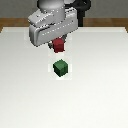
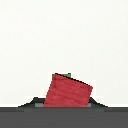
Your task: Place the red cube on top of the green cube.
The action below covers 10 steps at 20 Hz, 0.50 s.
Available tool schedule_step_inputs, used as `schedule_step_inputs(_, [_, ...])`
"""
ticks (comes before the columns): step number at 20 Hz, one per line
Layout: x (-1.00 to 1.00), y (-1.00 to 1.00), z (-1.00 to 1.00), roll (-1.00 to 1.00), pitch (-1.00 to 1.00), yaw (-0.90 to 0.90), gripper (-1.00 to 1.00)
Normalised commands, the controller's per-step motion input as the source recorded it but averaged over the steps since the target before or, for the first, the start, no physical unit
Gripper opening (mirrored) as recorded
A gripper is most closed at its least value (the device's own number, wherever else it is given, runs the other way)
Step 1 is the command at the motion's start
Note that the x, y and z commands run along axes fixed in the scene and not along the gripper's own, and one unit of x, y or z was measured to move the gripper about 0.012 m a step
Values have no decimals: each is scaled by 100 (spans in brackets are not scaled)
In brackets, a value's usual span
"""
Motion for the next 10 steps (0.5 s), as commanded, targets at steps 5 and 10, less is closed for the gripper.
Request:
schedule_step_inputs(5, [0, 0, 0, 0, 0, 0, -100])
schedule_step_inputs(10, [0, 0, -60, 0, 0, 0, -100])
